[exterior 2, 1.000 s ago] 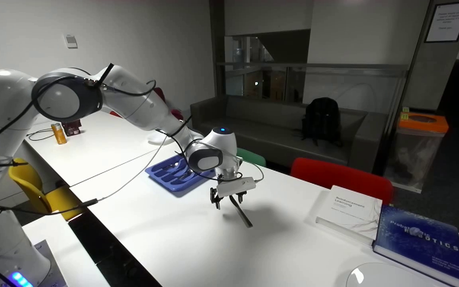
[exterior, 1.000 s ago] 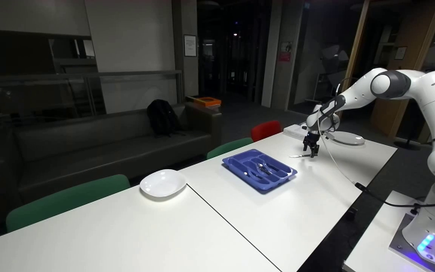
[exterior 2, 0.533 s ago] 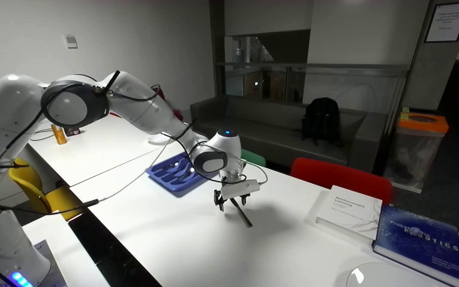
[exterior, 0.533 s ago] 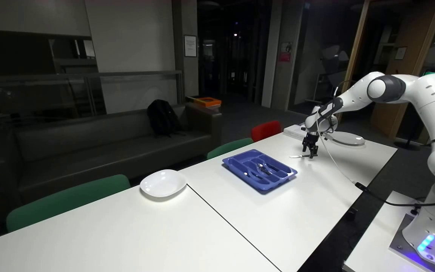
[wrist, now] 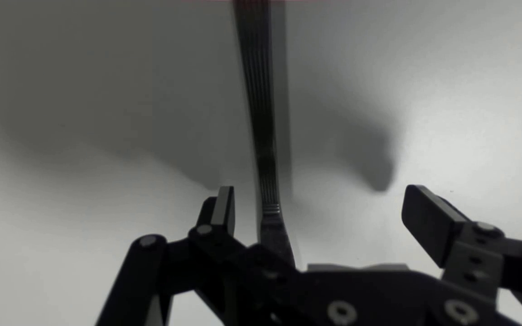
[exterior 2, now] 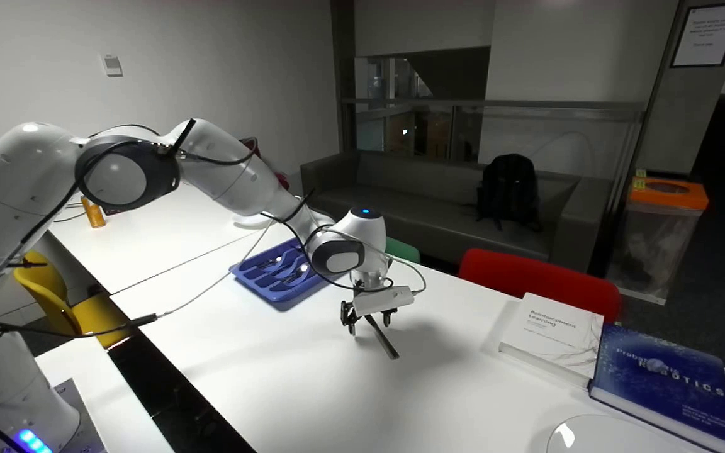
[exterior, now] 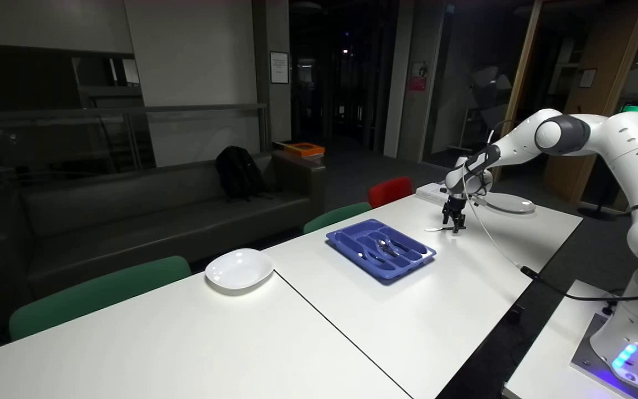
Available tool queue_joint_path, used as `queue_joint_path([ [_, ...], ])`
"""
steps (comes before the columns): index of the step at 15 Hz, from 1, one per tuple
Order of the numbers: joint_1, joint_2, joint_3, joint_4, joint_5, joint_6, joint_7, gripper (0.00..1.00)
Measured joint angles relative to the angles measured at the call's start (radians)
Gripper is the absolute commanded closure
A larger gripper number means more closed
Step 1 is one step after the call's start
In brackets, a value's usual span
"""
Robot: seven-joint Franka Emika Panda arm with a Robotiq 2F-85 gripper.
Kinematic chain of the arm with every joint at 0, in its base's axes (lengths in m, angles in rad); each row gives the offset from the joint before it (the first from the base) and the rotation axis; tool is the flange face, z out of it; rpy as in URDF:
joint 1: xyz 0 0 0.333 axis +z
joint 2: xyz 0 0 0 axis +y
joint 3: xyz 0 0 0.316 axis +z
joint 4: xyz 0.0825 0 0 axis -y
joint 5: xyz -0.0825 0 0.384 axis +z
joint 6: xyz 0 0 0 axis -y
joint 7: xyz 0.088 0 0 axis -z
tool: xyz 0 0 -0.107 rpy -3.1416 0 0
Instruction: Pick up the silver cutlery from the counter and place it on the blue tray
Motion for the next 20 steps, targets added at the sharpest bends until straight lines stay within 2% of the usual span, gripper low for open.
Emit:
queue_joint_path([
  [8, 0.005, 0.041, -0.014, 0.055, 0.000, -0.052, 0.000, 0.00],
  [9, 0.007, 0.044, -0.017, 0.059, 0.000, -0.057, 0.001, 0.18],
  [17, 0.012, 0.058, -0.022, 0.111, 0.000, -0.092, 0.002, 0.80],
  [20, 0.012, 0.062, -0.022, 0.127, 0.000, -0.105, 0.002, 1.00],
])
